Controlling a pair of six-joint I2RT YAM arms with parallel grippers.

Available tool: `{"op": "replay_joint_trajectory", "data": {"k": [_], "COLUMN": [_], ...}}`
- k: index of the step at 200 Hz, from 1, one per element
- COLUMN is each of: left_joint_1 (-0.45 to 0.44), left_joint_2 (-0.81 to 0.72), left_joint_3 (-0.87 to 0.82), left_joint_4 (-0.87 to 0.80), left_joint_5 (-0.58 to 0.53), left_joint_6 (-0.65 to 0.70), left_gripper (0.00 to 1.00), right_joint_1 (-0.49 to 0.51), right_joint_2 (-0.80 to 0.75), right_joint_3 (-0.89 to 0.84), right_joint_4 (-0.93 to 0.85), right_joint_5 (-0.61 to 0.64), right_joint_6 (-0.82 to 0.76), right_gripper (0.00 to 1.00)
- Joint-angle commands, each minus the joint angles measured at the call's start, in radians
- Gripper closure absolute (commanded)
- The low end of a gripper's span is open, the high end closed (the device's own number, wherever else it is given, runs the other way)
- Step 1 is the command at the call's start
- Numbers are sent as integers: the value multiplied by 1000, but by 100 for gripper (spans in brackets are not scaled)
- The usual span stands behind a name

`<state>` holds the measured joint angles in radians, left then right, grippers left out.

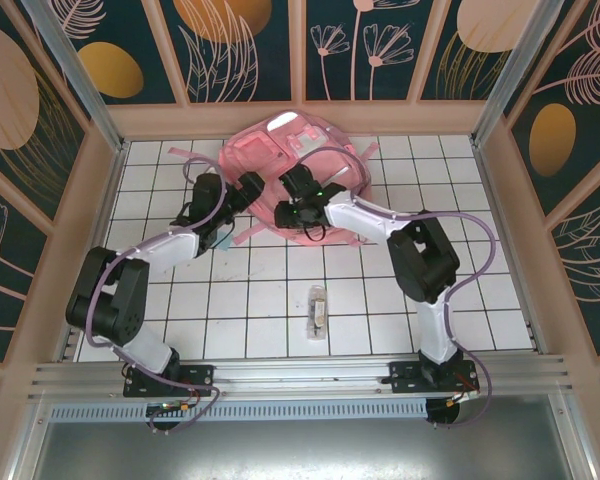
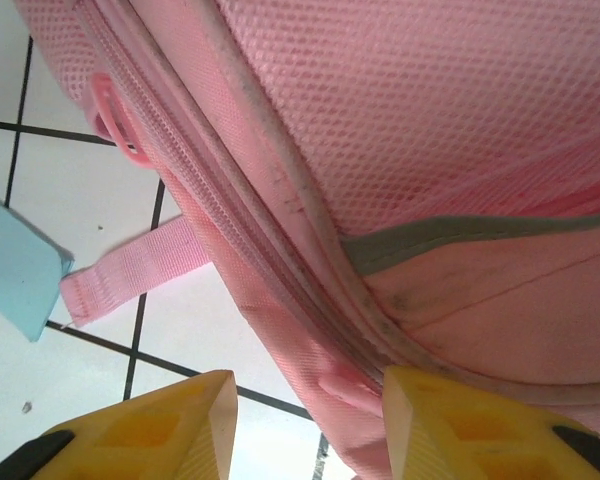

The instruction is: Pack the student bag

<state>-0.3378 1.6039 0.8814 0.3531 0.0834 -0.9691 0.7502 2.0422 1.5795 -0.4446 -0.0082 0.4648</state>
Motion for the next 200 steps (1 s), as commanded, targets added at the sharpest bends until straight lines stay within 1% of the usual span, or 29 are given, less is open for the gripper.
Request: {"op": "replay_joint_trajectory", "data": {"k": [1, 18, 35, 51, 62, 86, 104, 125, 149, 170, 200], "left_joint_1": [7, 8, 9, 10, 10, 9, 9, 10, 8, 9, 10], "left_joint_2": [-14, -15, -13, -13, -12, -4, 5, 7, 10, 13, 21], "left_joint_3": [-4, -10, -24, -36, -40, -38, -30, -27, -27, -35, -48], "left_joint_4": [-58, -49, -33, -23, -21, -17, -13, -12, -10, -5, 13], "left_joint_5": [-59, -52, -46, -40, -36, -29, -16, -12, -8, -3, 9], "left_joint_6": [54, 51, 44, 40, 40, 44, 41, 42, 40, 33, 19], "left_gripper": [1, 1, 1, 1, 1, 1, 1, 1, 1, 1, 1], "right_joint_1": [15, 20, 26, 36, 37, 30, 18, 8, -3, -5, -2], "right_joint_2": [53, 83, 137, 165, 164, 138, 94, 47, 30, 9, 49], "right_joint_3": [51, 72, 128, 171, 172, 158, 120, 77, 57, 27, 33], "right_joint_4": [-93, -100, -159, -213, -228, -224, -178, -130, -101, -79, -108], "right_joint_5": [96, 114, 184, 272, 300, 297, 242, 202, 163, 175, 179], "right_joint_6": [101, 128, 142, 147, 154, 172, 184, 198, 207, 215, 208], "right_gripper": [56, 53, 50, 49, 49, 51, 54, 54, 54, 55, 57]}}
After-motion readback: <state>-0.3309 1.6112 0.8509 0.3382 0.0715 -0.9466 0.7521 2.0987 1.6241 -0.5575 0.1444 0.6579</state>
